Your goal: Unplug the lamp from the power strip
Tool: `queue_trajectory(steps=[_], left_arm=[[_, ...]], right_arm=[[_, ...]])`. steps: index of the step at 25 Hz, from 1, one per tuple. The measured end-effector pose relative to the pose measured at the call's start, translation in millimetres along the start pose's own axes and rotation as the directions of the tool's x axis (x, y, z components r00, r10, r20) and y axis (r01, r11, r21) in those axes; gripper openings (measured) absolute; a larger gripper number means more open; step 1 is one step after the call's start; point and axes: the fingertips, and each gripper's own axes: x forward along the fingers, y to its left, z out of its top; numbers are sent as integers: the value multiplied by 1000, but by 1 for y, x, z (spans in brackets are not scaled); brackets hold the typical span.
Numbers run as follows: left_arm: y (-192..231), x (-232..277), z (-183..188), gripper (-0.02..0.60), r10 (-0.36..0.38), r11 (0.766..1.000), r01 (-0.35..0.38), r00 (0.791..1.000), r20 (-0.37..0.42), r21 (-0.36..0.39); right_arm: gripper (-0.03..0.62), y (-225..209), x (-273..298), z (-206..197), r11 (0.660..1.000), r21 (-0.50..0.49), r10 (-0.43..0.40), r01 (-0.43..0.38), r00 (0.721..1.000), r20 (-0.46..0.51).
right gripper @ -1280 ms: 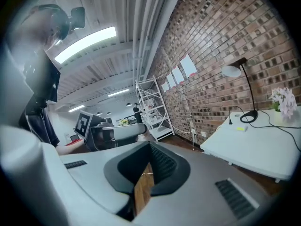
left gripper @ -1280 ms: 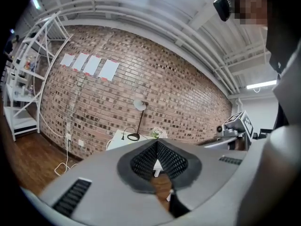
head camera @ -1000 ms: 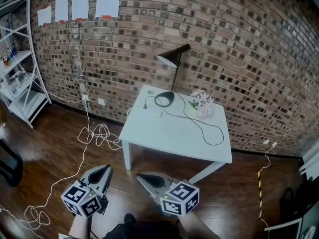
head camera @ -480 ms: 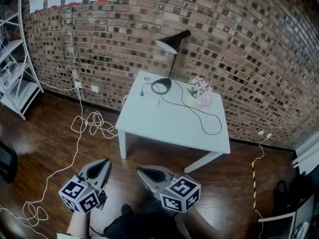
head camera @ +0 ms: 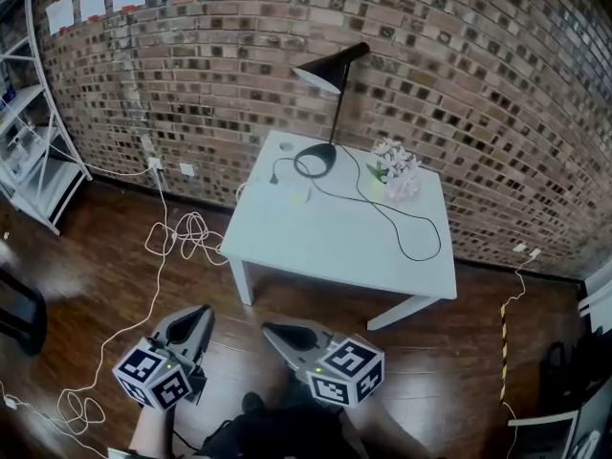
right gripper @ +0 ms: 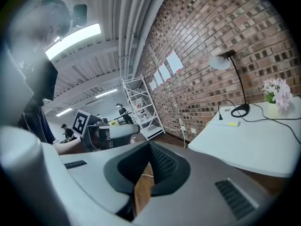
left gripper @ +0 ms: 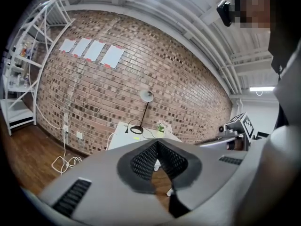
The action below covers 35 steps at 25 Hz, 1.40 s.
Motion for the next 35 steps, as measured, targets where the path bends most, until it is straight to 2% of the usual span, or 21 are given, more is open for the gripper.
queue_trajectory(steps=[4,8,13,16,25,29,35], left_arm=[[-4,38,0,-6,4,1000,-4,999,-37,4],[-8,78,12,-6,-2,1000,2,1000,-25,-8],[-22,118,20,-6,22,1000,-23,997,-79,-17],[-18,135,19,-6,49,998,-45,995,-86,44],[-31,180,33,-6,104,988,-88,987,-122,130],[-53,195,28,-6,80,986,-54,983,-166,159],[-50,203,38,-6,74,984,-44,982,-173,170]], right_arm=[[-8,-41,-7,2,999,35,-3,3,1000,-8],[-8,-80,-11,17,999,52,6,-6,1000,4],[-8,-117,-18,28,997,66,36,-36,999,10],[-8,-138,-24,36,997,71,40,-41,999,22],[-8,-183,-36,51,991,92,89,-95,994,69],[-8,-210,-54,46,995,91,46,-51,997,59],[-8,-218,-47,55,994,91,50,-59,994,93]])
